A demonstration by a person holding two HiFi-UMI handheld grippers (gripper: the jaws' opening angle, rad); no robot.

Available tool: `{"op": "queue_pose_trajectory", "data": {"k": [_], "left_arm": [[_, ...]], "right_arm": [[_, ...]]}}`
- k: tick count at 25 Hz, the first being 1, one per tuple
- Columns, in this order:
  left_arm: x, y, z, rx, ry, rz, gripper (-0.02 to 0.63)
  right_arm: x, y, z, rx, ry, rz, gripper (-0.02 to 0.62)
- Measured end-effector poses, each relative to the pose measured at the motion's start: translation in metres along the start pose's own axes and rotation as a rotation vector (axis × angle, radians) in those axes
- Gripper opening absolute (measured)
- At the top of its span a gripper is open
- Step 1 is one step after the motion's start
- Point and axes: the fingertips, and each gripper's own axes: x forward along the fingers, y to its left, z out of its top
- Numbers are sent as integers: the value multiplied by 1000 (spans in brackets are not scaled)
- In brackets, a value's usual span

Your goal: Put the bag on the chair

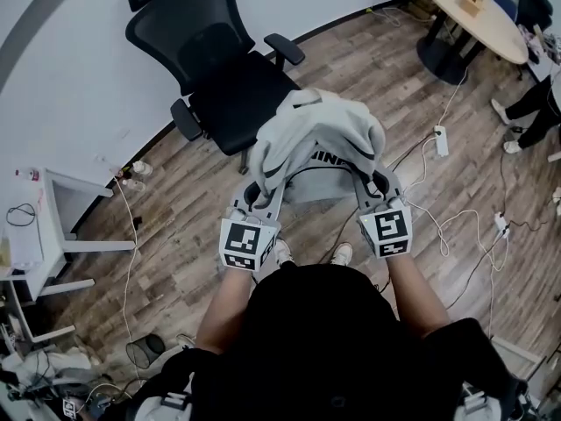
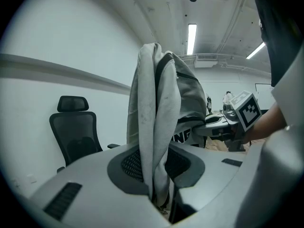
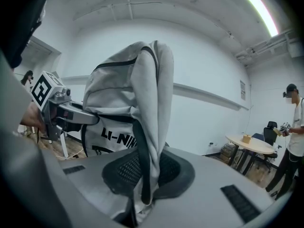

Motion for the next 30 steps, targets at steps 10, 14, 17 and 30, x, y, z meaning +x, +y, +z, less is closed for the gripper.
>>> {"op": "queue_pose_trajectory", "data": {"k": [10, 14, 17, 30], "left_arm": [[-28, 54, -16, -18, -10, -49, 91], [-44, 81, -19, -29, -21, -76, 91], [-46, 85, -19, -28, -24, -78, 91], [-15, 125, -22, -58, 0, -16, 94]], "right_arm": [[30, 52, 16, 0, 22, -27, 52], [43, 77, 29, -13, 28, -36, 52], [45, 81, 30, -11, 29, -40, 52], [108, 68, 38, -21, 17, 69, 54]]}}
